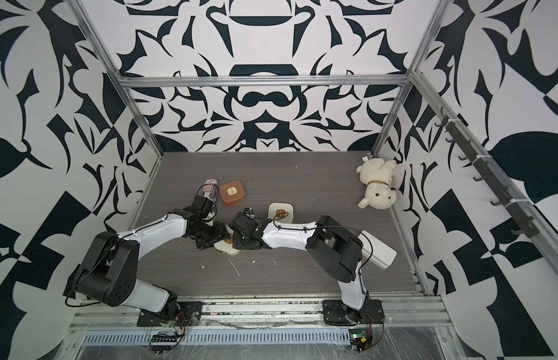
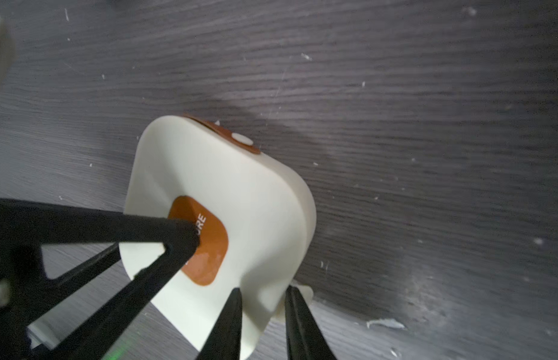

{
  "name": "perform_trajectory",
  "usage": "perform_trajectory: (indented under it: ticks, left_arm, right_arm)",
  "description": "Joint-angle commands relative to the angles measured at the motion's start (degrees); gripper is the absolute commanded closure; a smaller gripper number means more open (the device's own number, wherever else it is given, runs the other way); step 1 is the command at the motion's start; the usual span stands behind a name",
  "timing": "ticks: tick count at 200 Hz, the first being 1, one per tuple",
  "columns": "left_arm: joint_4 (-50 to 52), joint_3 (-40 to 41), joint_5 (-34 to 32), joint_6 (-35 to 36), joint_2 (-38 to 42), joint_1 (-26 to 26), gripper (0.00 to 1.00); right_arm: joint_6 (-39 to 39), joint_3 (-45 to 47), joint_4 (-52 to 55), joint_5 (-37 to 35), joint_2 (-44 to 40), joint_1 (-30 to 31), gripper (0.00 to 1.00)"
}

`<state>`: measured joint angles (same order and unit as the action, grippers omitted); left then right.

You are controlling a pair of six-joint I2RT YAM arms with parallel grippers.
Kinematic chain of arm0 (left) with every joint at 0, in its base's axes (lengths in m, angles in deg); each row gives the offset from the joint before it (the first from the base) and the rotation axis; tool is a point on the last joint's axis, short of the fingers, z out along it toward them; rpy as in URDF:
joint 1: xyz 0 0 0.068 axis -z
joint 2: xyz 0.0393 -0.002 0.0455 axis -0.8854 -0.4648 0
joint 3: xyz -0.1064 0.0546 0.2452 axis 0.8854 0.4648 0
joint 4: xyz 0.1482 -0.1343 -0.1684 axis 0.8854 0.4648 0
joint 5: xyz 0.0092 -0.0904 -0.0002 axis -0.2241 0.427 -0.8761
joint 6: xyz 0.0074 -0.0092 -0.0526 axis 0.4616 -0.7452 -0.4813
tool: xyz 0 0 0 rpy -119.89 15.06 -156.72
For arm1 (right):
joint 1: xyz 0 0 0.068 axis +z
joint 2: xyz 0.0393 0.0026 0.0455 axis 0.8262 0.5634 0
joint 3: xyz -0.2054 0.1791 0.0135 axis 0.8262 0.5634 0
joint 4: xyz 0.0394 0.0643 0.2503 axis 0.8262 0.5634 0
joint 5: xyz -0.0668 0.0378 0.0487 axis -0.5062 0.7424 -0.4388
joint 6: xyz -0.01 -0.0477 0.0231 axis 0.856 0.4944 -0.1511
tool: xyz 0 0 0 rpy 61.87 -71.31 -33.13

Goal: Organize nail clipper sets
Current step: Close the storage box at the center of the board.

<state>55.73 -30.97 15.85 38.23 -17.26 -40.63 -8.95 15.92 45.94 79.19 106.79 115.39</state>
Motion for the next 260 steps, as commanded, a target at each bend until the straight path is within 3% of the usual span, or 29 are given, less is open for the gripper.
perform_trajectory:
  ticks: [1, 62, 181, 260]
  left_arm:
    - [0.49, 4.74, 1.56, -3.60, -1.57, 3.07, 0.30]
    - [-4.53, 8.26, 1.30, -7.48, -4.24, 6.83, 0.40]
    - [-4.21, 8.02, 0.12, -7.67, -4.45, 6.98, 0.42]
    - [-3.54, 7.32, 0.22, -7.51, -4.05, 6.98, 0.43]
  right_arm:
    - [2.12, -0.87, 4.62, -1.03, 1.38, 0.35, 0.71]
    - [2.74, -0.24, 7.87, -3.61, 2.24, 0.25, 0.64]
    - [3.92, 0.48, 8.71, -5.51, 0.68, -0.44, 0.53]
    - [1.81, 3.89, 4.39, -2.91, 1.20, -1.49, 0.50]
